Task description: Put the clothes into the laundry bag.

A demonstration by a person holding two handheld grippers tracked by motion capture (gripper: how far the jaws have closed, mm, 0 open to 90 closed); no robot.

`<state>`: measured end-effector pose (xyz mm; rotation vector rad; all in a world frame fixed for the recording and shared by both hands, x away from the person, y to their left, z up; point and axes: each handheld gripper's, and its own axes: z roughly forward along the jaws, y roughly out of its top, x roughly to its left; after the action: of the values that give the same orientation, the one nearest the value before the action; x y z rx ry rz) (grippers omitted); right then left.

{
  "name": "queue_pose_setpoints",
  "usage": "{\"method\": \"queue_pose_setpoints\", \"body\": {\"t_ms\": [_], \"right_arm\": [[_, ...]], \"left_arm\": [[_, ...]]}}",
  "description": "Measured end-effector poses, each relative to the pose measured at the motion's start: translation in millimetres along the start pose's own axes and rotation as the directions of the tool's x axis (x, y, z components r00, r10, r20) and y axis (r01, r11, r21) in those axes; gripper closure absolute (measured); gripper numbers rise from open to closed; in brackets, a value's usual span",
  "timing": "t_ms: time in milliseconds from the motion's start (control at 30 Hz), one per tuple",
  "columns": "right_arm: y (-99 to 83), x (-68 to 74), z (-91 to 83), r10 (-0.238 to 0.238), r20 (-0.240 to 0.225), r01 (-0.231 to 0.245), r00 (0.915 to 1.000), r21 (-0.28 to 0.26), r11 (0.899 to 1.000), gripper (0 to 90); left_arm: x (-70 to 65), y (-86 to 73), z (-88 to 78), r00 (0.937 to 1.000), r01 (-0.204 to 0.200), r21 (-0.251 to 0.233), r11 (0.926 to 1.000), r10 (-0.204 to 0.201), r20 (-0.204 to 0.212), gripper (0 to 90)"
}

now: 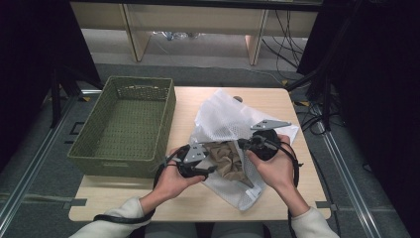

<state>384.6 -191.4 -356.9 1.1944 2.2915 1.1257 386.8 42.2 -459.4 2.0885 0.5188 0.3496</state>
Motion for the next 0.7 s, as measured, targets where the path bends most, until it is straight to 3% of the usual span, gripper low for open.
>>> {"method": "queue_pose_setpoints", "body": {"t_ms": [133,167,267,300,333,433,467,500,533,567,600,633,700], "right_arm": [[0.2,0.5,0.2,-0.007,0.01,0.006,0.9999,0.006,1.0,89.8],[0.3,1.4,-0.1,0.007,0.005,-0.007,1.0,0.014,1.0,89.8],[0.5,1.8,1.1,-0.019,0.008,0.019,0.9998,0.003,1.0,89.8],[0.7,3.3,0.5,-0.001,0.004,0.001,1.0,0.011,1.0,89.8],[0.8,2.5,2.1,-0.029,0.007,0.029,0.9996,-0.005,1.0,89.8],[0.0,6.5,3.3,-0.019,-0.002,0.019,0.9998,0.013,1.0,89.8],[-0.1,5.9,4.5,-0.04,0.001,0.04,0.9992,0.006,0.999,89.8],[-0.4,7.8,5.3,-0.026,-0.006,0.026,0.9996,0.018,0.999,89.8],[-0.5,7.0,7.3,-0.058,-0.013,0.058,0.9982,0.007,0.998,89.9],[-1.3,9.8,8.3,-0.047,-0.015,0.047,0.9988,0.017,0.999,89.8],[-1.9,12.3,9.8,-0.034,-0.027,0.034,0.9991,0.012,0.999,89.8],[-1.1,12.7,8.0,-0.042,-0.022,0.043,0.9989,0.025,0.999,89.8],[-0.3,14.6,7.1,-0.054,-0.025,0.055,0.9982,0.015,0.998,89.9]], "left_arm": [[-20.7,4.5,5.2,0.9962,-0.046,-0.002,0.9989,0.046,0.074,27.2],[-24.3,6.0,6.9,0.9949,-0.077,0.005,0.997,0.076,0.066,24.2],[-30.9,5.7,17.5,0.9935,-0.102,0.022,0.9945,0.101,0.053,19.8],[-30.9,5.4,21.1,0.9909,-0.128,0.037,0.9911,0.127,0.046,19.5],[-31.7,5.0,25.0,0.9915,-0.126,0.042,0.9912,0.125,0.037,20.2],[-31.1,2.7,37.4,0.9868,-0.162,0.069,0.9844,0.162,0.004,30.8],[-31.1,1.7,41.8,0.9886,-0.15,0.061,0.9868,0.15,-0.001,36.7],[-29.4,2.0,44.8,0.987,-0.158,0.059,0.9857,0.16,-0.018,44.6],[-29.1,2.6,49.3,0.9909,-0.133,0.052,0.9898,0.134,-0.017,51.9],[-27.3,4.0,51.0,0.9923,-0.12,0.043,0.9919,0.121,-0.026,63.9],[-25.9,6.1,51.9,0.993,-0.111,0.032,0.9933,0.112,-0.037,70.3],[-26.9,6.9,55.5,0.9971,-0.06,-0.015,0.9981,0.059,-0.049,74.3],[-24.1,12.5,56.2,0.9991,-0.035,-0.023,0.9991,0.034,-0.025,80.2]]}}
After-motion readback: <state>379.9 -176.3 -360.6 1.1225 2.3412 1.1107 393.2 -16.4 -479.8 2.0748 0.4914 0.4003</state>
